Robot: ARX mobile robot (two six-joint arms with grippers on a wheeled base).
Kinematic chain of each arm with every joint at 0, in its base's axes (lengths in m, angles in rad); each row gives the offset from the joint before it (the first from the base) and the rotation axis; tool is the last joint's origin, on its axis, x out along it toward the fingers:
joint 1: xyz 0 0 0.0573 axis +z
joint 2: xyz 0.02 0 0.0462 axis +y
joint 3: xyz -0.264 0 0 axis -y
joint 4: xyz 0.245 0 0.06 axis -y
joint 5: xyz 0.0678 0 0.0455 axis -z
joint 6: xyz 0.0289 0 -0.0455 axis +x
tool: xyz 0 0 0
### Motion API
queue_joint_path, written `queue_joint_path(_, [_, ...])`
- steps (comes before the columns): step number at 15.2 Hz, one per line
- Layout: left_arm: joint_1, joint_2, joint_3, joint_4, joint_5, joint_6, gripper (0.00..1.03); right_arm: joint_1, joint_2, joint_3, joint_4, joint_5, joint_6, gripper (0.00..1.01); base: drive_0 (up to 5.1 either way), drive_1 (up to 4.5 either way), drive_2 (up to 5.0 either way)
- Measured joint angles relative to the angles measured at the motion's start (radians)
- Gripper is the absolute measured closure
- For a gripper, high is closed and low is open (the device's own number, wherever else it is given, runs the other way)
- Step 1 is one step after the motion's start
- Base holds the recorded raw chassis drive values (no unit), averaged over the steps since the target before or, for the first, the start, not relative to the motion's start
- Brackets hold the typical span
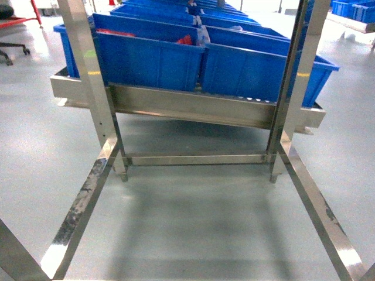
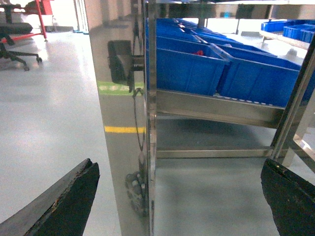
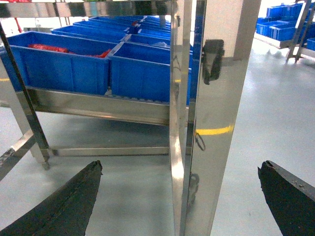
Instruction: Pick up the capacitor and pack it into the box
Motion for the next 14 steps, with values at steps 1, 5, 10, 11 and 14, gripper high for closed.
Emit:
queue_joint_path(1, [0.0, 0.0, 0.0, 0.0, 0.0, 0.0, 0.05, 0.0, 0.0, 0.0, 0.0, 0.0, 0.0, 0.03, 0.0, 0.0, 0.0])
queue_joint_path(5, [0.0, 0.0, 0.0, 0.0, 0.0, 0.0, 0.05, 0.0, 0.0, 0.0, 0.0, 0.0, 0.0, 0.03, 0.0, 0.0, 0.0])
queue_joint_path(10, [0.0, 0.0, 0.0, 0.0, 0.0, 0.0, 0.05, 0.0, 0.0, 0.0, 0.0, 0.0, 0.0, 0.03, 0.0, 0.0, 0.0])
queue_joint_path(11, [0.0, 0.0, 0.0, 0.0, 0.0, 0.0, 0.05, 0.0, 0.0, 0.0, 0.0, 0.0, 0.0, 0.03, 0.0, 0.0, 0.0])
queue_joint_path(14, [0.0, 0.0, 0.0, 0.0, 0.0, 0.0, 0.05, 0.0, 0.0, 0.0, 0.0, 0.0, 0.0, 0.03, 0.0, 0.0, 0.0])
